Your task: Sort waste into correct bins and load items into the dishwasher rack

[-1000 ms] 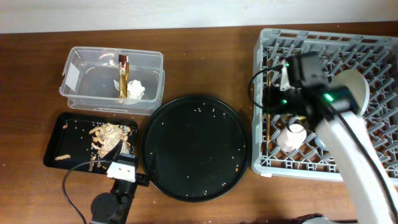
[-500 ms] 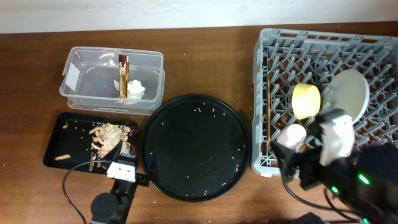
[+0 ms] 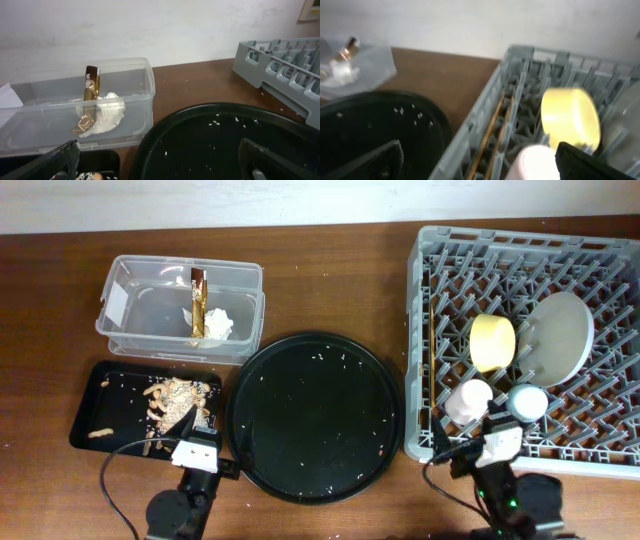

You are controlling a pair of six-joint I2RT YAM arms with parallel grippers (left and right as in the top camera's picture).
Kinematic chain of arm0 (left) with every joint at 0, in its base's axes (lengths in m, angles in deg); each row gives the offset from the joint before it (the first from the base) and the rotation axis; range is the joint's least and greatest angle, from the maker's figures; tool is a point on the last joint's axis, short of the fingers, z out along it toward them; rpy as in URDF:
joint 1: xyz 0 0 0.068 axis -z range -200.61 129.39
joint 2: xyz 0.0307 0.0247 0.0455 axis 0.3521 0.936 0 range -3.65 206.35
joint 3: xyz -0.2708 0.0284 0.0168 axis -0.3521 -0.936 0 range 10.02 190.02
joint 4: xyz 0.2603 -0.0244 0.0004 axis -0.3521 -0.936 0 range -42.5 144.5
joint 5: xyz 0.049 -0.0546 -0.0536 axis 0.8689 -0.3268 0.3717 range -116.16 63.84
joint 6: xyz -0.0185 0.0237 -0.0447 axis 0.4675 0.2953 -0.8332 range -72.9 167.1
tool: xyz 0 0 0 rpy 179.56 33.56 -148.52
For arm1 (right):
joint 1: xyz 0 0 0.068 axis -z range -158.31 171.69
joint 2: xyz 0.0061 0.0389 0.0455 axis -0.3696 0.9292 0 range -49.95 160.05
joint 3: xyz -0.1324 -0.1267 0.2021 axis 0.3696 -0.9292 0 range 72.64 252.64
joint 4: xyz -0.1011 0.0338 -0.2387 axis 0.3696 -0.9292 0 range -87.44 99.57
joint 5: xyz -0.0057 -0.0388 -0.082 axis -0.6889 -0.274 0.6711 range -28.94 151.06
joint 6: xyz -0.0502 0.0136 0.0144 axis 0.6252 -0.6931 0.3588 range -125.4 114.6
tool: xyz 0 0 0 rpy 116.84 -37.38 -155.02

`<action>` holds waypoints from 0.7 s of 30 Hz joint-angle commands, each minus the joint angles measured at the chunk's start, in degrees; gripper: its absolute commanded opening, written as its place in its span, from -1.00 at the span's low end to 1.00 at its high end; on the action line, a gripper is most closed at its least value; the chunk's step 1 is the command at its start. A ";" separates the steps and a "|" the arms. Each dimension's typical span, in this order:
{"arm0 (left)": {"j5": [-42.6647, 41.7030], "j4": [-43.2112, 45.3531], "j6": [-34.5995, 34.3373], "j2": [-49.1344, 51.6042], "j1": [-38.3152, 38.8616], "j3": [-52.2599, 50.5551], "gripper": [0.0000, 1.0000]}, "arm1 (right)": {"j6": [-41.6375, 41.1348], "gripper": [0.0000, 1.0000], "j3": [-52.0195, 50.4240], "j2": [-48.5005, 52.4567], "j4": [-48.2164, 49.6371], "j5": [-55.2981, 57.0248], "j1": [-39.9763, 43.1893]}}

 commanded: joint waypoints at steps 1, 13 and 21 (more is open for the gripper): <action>-0.59 -0.13 1.07 -0.28 -0.35 -0.26 0.99 | 0.35 0.96 -6.25 -0.68 8.46 -0.50 0.48; -0.59 -0.13 1.09 -0.28 -0.35 -0.26 0.99 | 0.37 0.97 -8.87 -0.66 14.49 -0.24 0.48; -0.59 -0.13 1.07 -0.28 -0.35 -0.26 0.99 | 0.37 0.97 -8.87 -0.66 14.49 -0.24 0.48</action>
